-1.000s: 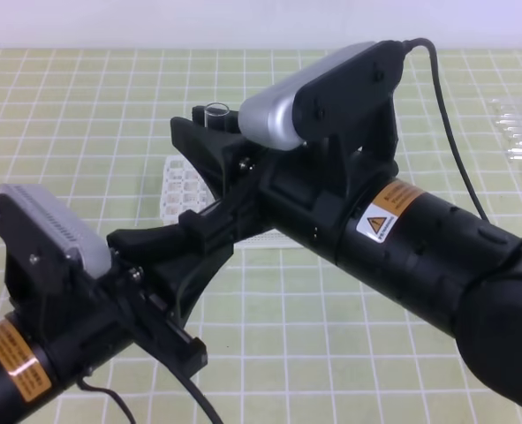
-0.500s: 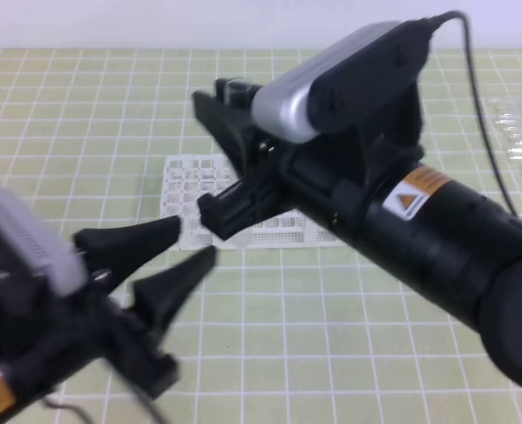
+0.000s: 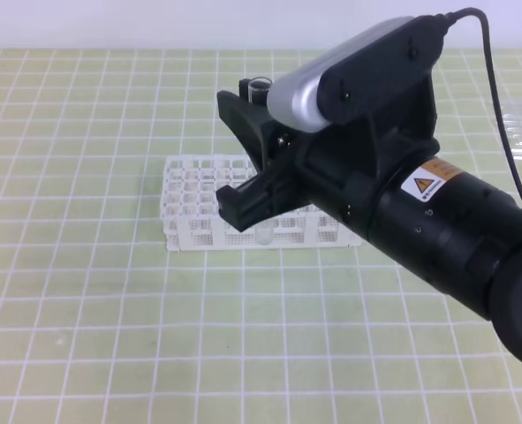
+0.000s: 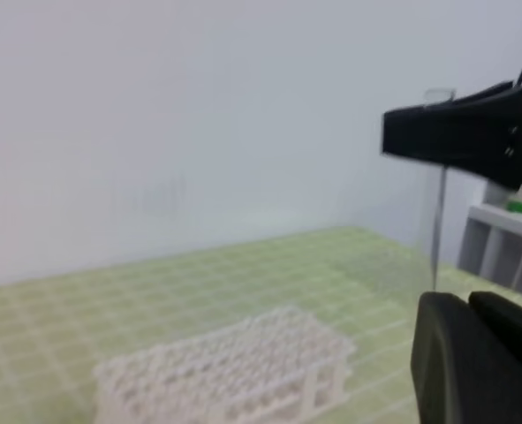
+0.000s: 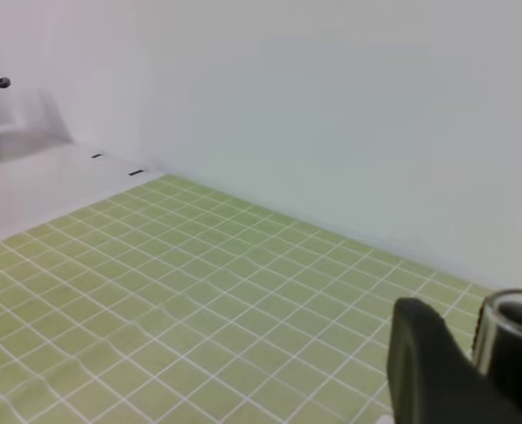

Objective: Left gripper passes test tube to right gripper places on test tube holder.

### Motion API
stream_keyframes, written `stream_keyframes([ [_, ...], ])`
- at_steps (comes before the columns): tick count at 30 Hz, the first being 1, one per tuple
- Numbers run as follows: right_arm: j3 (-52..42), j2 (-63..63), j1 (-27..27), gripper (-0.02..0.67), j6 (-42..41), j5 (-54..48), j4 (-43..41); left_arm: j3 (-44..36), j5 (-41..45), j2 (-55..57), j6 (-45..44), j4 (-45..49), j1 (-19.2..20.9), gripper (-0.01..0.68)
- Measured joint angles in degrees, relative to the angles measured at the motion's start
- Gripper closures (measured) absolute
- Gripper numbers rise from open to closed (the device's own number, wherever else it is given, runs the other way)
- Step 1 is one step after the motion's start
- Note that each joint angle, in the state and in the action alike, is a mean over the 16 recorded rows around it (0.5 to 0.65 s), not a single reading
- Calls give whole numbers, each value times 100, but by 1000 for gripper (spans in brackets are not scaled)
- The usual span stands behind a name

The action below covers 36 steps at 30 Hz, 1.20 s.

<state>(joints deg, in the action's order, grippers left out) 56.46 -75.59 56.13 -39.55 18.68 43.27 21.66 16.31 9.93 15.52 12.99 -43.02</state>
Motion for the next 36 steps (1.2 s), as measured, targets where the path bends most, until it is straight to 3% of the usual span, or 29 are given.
stream_keyframes([
  [5,0,-49,-5,559,-4,30,-23,-345,212,-674,36,-176,-1,674],
  [18,0,-261,-5,560,-4,237,-46,-1507,-558,-870,34,-255,1,675],
  [36,0,-470,-5,560,4,545,-98,-1698,-319,-860,52,-242,2,675],
])
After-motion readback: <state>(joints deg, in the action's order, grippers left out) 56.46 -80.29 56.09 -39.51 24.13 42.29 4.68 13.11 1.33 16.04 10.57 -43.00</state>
